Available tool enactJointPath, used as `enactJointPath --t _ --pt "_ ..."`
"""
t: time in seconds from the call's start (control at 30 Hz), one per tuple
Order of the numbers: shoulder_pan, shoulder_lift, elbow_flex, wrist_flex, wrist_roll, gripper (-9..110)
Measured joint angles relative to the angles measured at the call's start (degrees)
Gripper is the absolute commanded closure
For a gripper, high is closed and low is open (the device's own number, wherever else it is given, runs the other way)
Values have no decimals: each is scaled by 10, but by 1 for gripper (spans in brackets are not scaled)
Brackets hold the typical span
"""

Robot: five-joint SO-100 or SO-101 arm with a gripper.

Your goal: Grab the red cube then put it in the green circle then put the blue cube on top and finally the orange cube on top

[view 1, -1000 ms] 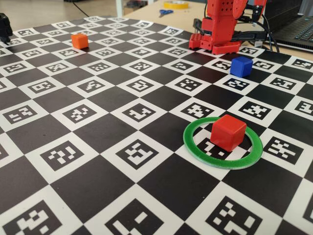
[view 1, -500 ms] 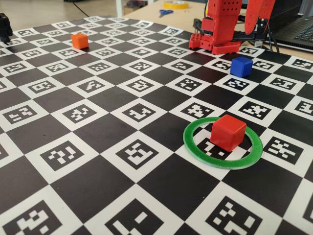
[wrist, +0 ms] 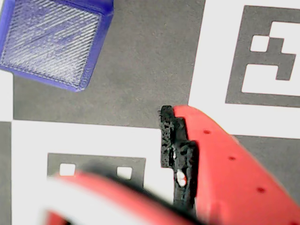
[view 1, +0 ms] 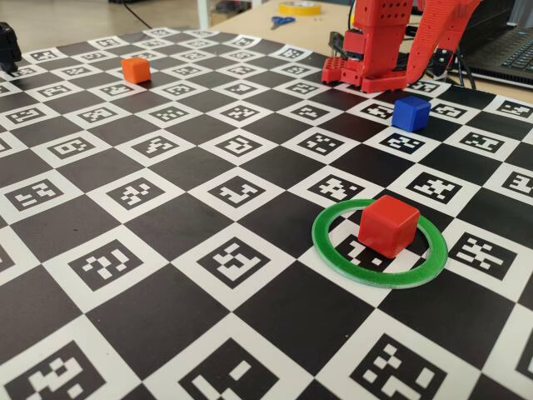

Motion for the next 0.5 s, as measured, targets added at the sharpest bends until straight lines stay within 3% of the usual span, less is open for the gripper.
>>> enactJointPath --t 0.5 --pt "0 0 50 -118 33 41"
